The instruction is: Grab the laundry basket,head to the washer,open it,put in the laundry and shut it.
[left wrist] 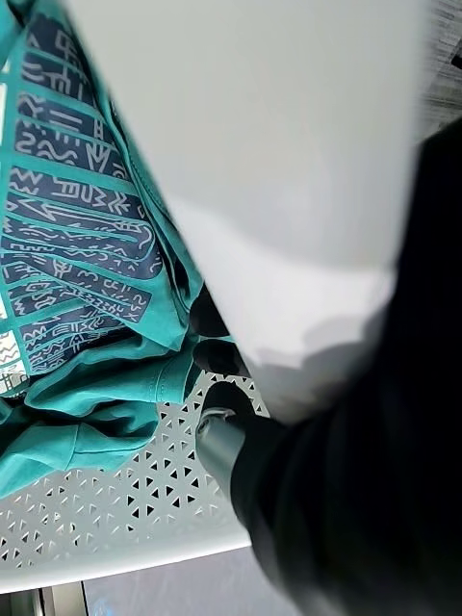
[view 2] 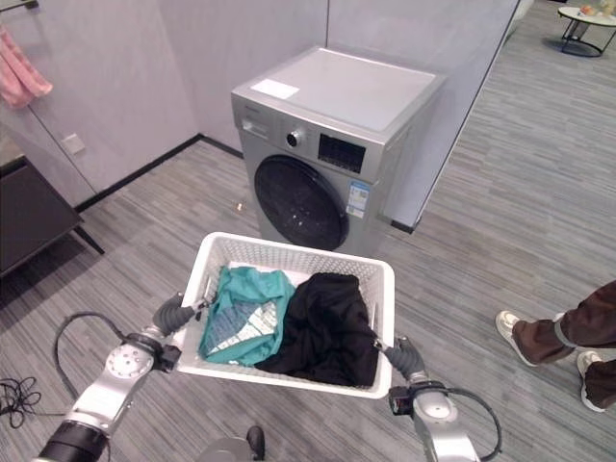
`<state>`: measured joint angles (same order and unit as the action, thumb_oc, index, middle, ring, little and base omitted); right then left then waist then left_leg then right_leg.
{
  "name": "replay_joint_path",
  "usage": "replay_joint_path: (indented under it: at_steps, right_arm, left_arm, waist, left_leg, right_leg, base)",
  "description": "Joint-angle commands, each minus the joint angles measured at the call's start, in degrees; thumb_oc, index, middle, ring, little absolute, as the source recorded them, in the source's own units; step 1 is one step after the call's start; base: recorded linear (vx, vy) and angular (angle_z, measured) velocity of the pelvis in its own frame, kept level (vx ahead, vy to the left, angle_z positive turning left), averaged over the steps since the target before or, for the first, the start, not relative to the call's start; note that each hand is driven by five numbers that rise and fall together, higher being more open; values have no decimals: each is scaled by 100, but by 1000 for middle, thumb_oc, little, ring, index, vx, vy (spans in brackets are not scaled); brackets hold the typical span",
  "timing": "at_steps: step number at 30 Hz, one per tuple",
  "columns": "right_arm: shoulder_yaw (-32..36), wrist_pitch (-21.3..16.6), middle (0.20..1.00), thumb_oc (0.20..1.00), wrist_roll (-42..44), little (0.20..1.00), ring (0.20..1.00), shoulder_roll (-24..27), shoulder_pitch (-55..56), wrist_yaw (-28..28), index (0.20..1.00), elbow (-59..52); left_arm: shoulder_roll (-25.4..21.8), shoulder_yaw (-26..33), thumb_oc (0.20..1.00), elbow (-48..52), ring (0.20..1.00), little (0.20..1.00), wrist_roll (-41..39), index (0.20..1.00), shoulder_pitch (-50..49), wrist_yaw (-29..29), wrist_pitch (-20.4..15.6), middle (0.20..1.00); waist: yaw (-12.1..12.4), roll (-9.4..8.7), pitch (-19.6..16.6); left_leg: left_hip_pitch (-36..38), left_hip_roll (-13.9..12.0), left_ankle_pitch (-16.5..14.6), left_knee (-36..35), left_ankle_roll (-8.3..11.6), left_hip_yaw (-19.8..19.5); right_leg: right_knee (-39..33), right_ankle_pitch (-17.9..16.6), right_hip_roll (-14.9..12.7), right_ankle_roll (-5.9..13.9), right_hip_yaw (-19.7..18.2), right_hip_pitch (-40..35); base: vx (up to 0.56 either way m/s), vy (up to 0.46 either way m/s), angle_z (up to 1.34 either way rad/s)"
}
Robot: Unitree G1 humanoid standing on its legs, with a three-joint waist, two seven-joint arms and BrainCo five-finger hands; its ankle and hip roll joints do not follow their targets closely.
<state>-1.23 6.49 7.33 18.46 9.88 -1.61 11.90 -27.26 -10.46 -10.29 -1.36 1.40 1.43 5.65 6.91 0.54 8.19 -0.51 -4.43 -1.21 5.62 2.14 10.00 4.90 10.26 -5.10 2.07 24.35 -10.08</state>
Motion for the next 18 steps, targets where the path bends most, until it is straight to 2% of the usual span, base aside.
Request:
replay_joint_path:
  at_steps: [1,18]
  right_arm:
    - [1176,-469,200,200,193,200,200,499,80,538,200,-99]
    - [1151,-582,200,200,394,200,200,424,25,513,200,40]
  left_arm:
    - [-563,1156,200,-233,200,200,-236,200,190,-424,-304,200]
    - [-547,1180,200,-290,200,200,-335,200,114,-401,-342,200]
  waist:
    - [-68,-42,-424]
    - [-67,-5,-439]
  left_leg:
    - [-659,159,331,61,-204,66]
    - [-627,187,317,25,-211,54]
  right_leg:
    - [163,374,-82,215,-160,-292]
    - [149,351,-103,238,-152,-290]
  base:
    - [0,0,0]
    - [1,-1,-1]
